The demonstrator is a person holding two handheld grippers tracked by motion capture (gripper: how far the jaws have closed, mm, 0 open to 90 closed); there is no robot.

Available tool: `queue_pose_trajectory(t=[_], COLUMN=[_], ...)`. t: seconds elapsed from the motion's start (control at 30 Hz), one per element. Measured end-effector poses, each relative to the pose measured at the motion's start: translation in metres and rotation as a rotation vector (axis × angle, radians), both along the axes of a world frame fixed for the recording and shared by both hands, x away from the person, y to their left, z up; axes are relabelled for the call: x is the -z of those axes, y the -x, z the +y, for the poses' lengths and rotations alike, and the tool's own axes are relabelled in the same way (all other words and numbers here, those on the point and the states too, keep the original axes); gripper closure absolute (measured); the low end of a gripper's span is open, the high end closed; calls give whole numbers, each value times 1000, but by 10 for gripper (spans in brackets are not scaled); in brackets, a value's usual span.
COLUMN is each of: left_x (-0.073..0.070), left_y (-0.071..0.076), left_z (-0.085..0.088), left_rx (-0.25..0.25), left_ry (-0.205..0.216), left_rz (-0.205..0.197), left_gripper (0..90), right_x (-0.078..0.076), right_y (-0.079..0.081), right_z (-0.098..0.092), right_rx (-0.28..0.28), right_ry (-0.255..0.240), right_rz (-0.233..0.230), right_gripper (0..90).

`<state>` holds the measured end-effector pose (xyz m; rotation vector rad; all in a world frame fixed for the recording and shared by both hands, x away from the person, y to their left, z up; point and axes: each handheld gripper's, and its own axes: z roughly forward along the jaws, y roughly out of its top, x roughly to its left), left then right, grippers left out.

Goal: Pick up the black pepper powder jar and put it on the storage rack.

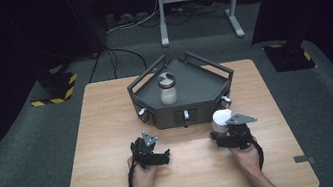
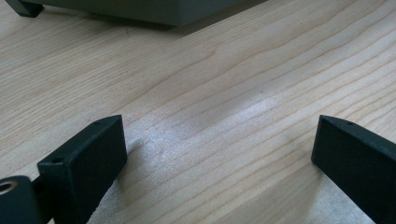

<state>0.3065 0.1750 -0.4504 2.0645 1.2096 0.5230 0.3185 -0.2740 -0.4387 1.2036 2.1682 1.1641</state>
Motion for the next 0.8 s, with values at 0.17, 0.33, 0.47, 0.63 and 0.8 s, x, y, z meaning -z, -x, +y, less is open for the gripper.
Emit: queue_pose_trajectory(t=[0.17,0.33,0.47,0.63,0.8], left_x=[0,0,0,0,0], left_y=[0,0,0,0,0], left_z=[0,0,0,0,0], left_rx=[0,1,2,1,1], left_ry=[-1,-2,-2,-1,-1], left_rz=[0,1,1,1,0], left_gripper=[33,33,33,33,33], right_x=[2,2,2,1,1], right_y=[0,0,2,2,3], right_z=[0,1,3,4,4], right_rx=[-1,5,6,6,10], right_ry=[-11,-14,-3,6,8], right_rz=[-2,-4,-11,-16,-23], right_gripper=[275,283,290,295,302])
